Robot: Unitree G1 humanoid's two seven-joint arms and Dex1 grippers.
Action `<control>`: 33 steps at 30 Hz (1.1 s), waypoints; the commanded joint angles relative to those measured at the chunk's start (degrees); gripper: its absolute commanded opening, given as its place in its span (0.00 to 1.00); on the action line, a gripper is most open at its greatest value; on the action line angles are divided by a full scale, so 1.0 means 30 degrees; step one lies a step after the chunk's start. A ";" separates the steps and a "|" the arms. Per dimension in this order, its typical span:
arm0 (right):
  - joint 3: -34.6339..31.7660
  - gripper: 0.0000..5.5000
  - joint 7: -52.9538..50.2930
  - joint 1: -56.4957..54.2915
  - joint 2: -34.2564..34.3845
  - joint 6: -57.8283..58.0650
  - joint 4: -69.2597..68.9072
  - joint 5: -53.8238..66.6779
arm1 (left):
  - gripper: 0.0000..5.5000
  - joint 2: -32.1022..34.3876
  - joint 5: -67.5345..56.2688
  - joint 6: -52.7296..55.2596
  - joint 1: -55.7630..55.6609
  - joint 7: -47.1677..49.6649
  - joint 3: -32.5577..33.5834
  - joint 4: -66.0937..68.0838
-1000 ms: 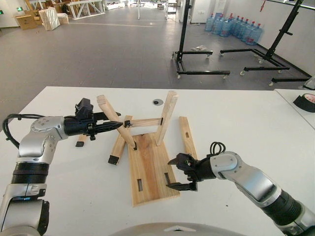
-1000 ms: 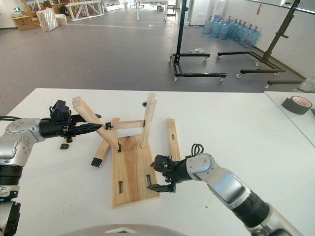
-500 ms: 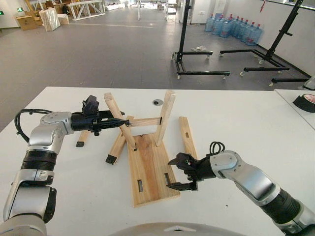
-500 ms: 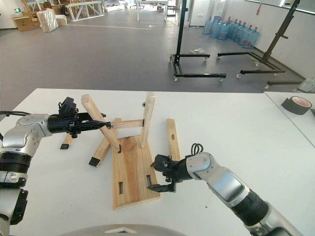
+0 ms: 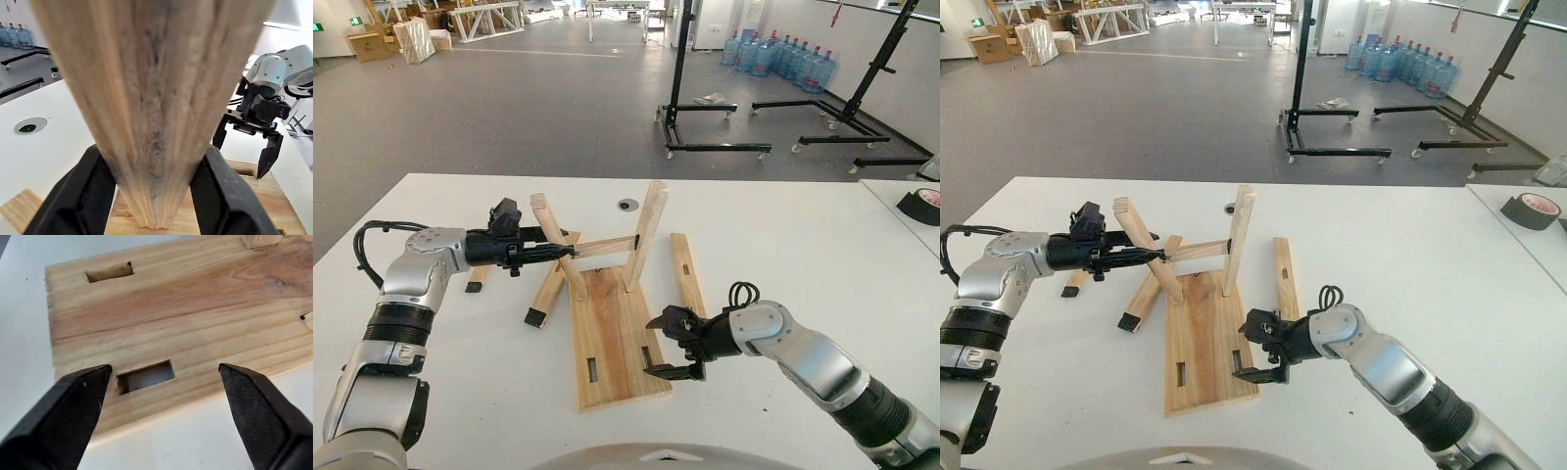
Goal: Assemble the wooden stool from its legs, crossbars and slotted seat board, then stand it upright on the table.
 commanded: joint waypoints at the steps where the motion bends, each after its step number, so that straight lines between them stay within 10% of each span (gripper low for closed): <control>1: -0.1711 0.73 -0.1242 0.0054 0.1258 -0.0696 0.0186 0.0332 | 0.37 -0.0426 0.3078 0.0571 0.3214 0.0157 -0.3441 0.0942; 8: -0.6495 0.73 -0.4388 -0.2964 0.5539 -0.3994 -0.1439 0.2295 | 0.37 -0.0125 0.3126 0.0337 0.3080 0.0457 -0.3521 0.1211; 17: -0.0310 0.73 -0.7152 -0.5107 0.6662 -0.7463 0.2903 -0.7022 | 0.37 0.0031 0.3364 0.0135 0.2249 0.0093 -0.3818 0.1660; 21: -0.2983 0.73 -0.6899 -0.3869 0.7610 -0.5680 0.1623 -0.3832 | 0.37 0.0102 0.3233 0.0202 0.2038 -0.0106 -0.4030 0.1515; 27: -0.4540 0.73 -0.7201 -0.0993 0.6942 -0.6605 0.1058 -0.3129 | 0.37 0.0351 0.2970 0.0259 0.2535 0.0064 -0.3883 0.1161; 33: -0.2209 0.73 -1.0114 -0.1369 0.3309 -1.4906 0.1955 -1.2240 | 0.37 0.0653 0.2666 0.0451 0.3038 0.0334 -0.3588 0.0678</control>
